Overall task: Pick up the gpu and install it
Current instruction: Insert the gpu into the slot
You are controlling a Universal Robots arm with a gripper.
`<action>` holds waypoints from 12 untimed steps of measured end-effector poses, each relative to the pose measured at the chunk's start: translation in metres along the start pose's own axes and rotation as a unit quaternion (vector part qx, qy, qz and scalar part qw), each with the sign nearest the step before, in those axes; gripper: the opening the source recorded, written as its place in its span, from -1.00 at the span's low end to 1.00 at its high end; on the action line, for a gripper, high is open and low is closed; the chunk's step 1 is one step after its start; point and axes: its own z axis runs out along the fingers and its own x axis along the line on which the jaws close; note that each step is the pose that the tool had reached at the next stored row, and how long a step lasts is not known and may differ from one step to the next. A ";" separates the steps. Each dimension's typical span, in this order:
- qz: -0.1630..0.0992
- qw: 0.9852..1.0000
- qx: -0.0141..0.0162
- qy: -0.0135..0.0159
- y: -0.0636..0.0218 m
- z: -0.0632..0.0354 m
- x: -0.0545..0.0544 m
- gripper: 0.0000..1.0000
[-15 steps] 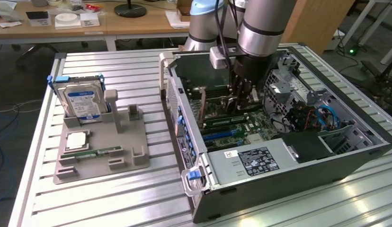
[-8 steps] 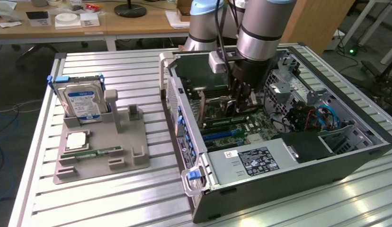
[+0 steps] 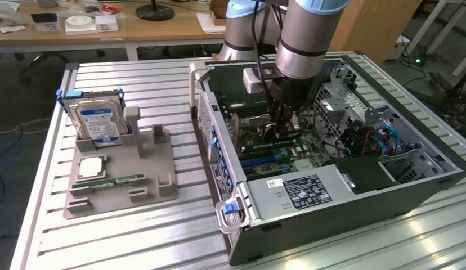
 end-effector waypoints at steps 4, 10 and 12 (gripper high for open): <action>0.000 1.000 0.000 0.000 0.0008 0.0027 0.003 -0.44; 0.000 1.000 0.000 0.000 0.0047 0.0065 0.005 -0.44; 0.000 1.000 0.000 0.000 0.0045 0.0067 0.009 -0.44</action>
